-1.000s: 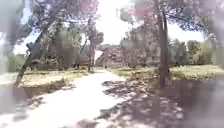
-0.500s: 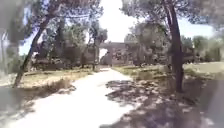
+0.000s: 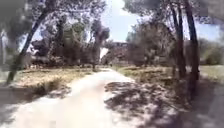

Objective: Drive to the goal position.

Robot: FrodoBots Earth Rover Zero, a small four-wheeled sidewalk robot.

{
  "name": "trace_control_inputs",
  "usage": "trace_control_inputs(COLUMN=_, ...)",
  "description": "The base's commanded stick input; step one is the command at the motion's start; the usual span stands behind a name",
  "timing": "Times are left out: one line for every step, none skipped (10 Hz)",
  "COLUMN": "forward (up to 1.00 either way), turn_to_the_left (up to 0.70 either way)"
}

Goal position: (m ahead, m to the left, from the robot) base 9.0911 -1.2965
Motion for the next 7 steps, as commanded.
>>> trace_control_inputs(forward=0.85, turn_to_the_left=0.0)
trace_control_inputs(forward=0.85, turn_to_the_left=0.0)
trace_control_inputs(forward=0.85, turn_to_the_left=0.0)
trace_control_inputs(forward=0.85, turn_to_the_left=0.0)
trace_control_inputs(forward=0.85, turn_to_the_left=0.0)
trace_control_inputs(forward=0.85, turn_to_the_left=0.0)
trace_control_inputs(forward=0.85, turn_to_the_left=0.0)
